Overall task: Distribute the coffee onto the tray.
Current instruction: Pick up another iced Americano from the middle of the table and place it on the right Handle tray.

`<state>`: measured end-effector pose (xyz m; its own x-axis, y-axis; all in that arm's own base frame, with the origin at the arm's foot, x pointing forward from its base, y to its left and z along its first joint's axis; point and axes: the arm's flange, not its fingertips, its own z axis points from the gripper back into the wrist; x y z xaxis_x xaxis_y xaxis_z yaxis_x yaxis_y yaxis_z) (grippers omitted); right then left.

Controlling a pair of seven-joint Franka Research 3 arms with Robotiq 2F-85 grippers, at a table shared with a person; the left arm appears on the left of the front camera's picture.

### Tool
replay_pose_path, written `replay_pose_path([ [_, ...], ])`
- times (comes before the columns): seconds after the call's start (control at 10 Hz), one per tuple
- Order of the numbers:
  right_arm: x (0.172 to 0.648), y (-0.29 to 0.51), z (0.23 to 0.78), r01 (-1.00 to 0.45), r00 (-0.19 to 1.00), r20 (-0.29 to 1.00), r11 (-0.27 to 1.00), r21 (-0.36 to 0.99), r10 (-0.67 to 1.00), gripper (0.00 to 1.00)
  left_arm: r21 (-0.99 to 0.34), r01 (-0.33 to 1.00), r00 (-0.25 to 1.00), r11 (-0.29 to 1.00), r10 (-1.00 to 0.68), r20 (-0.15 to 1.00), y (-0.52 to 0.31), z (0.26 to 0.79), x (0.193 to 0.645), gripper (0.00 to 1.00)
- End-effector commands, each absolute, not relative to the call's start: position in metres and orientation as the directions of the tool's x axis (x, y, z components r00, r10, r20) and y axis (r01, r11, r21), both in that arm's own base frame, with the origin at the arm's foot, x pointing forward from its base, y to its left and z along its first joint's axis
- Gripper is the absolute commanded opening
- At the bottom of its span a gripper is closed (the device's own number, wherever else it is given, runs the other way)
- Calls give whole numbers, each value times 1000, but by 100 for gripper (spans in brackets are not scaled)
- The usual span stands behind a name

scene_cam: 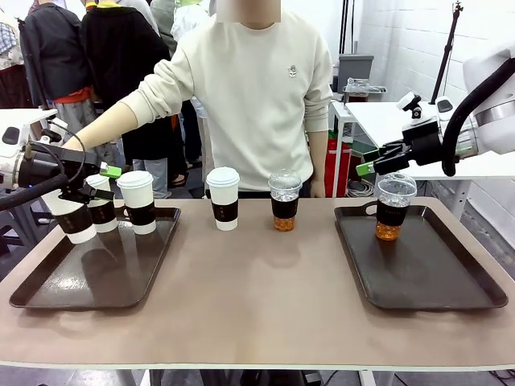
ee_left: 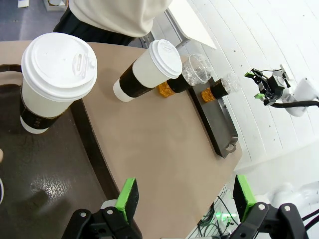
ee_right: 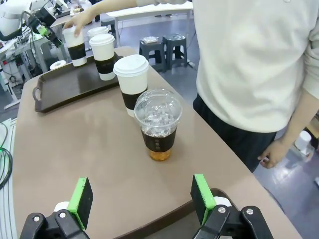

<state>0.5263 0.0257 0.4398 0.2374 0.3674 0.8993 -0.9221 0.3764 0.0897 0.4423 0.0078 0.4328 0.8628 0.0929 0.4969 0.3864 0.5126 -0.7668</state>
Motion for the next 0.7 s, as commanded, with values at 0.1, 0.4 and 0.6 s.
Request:
replay_pose_path([
  [0.1, 558, 37, 448, -947, 159, 899, 321, 22, 409, 100, -768, 385, 864, 512, 94, 495, 8, 434, 440, 100],
  [0.4, 600, 39, 447, -971, 145, 886, 234, 42, 440, 100, -768, 385, 864, 512, 94, 495, 8, 434, 440, 100],
  [0.6, 622, 40, 442, -984, 69, 885, 177, -15, 460, 100, -768, 385, 864, 512, 94, 495, 8, 434, 440, 100],
])
